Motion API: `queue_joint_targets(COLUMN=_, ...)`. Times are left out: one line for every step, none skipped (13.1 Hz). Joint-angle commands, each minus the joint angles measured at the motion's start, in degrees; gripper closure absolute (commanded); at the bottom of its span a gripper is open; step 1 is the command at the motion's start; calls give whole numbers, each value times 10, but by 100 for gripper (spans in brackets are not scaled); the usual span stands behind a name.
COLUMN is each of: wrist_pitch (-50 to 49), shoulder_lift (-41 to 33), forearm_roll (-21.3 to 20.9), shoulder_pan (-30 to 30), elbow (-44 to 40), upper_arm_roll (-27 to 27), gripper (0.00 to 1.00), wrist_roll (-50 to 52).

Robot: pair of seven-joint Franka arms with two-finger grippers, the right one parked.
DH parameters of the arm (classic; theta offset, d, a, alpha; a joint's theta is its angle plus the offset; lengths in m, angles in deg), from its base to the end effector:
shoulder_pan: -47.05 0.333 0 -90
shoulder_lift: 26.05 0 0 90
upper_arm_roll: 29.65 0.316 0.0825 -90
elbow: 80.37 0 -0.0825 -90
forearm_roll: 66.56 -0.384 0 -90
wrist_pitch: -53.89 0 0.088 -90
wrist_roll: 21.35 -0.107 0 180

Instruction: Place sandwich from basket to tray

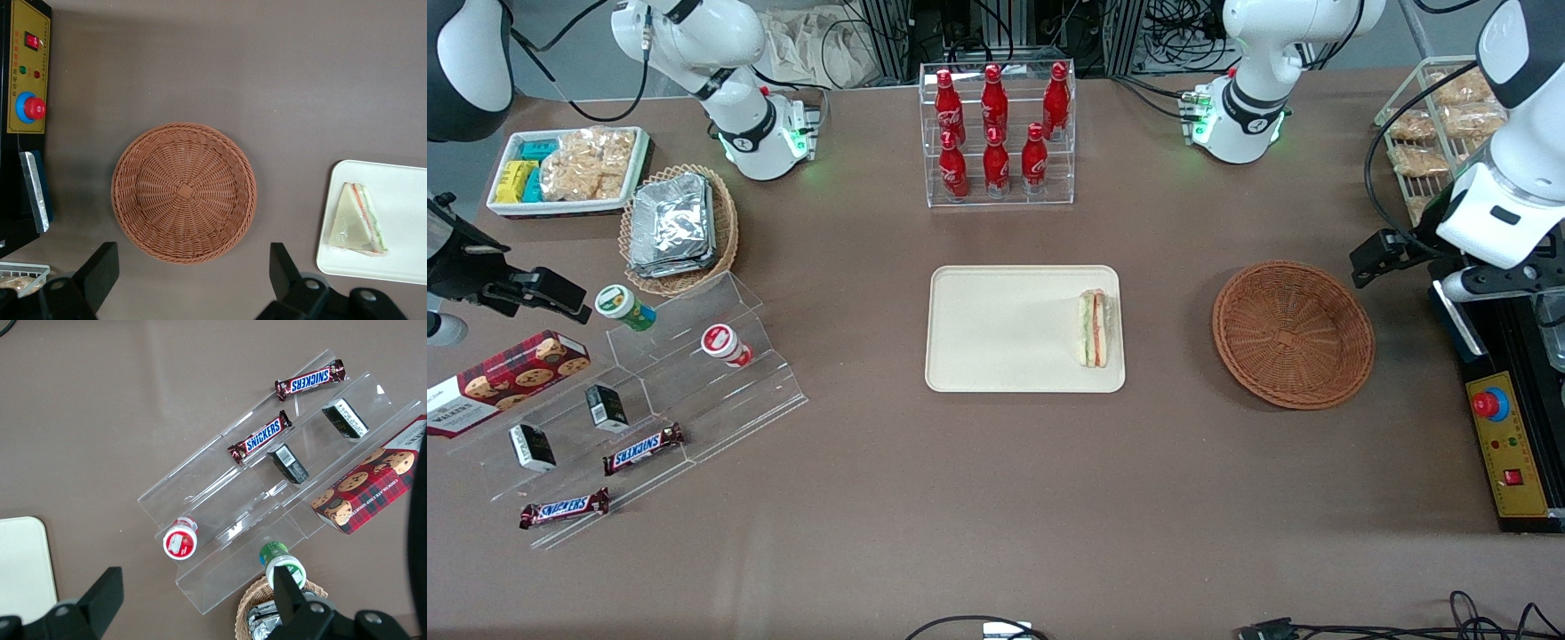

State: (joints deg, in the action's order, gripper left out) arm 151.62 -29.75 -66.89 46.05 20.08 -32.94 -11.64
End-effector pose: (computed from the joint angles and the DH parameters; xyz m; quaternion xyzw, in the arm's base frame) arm 0.5413 -0.0409 0.5849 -0.9988 -0.0470 -0.0090 0.0036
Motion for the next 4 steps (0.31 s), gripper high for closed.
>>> queue_joint_targets(wrist_pitch=-22, shoulder_lift=-9, forearm_roll=28, shoulder_pan=-9, elbow=-3, upper_arm_roll=20, gripper=0, wrist_roll=-2)
queue_joint_targets(wrist_pitch=-24, shoulder_lift=-8, forearm_roll=27, shoulder_pan=-9, elbow=-8, upper_arm_roll=21, gripper=0, wrist_roll=-3)
queue_joint_targets(wrist_pitch=-27, shoulder_lift=-8, forearm_roll=28, shoulder_pan=-10, elbow=-10, upper_arm_roll=21, gripper=0, wrist_roll=0)
queue_joint_targets(wrist_pitch=-36, shoulder_lift=-9, forearm_roll=28, shoulder_pan=-10, elbow=-10, upper_arm_roll=20, gripper=0, wrist_roll=-1)
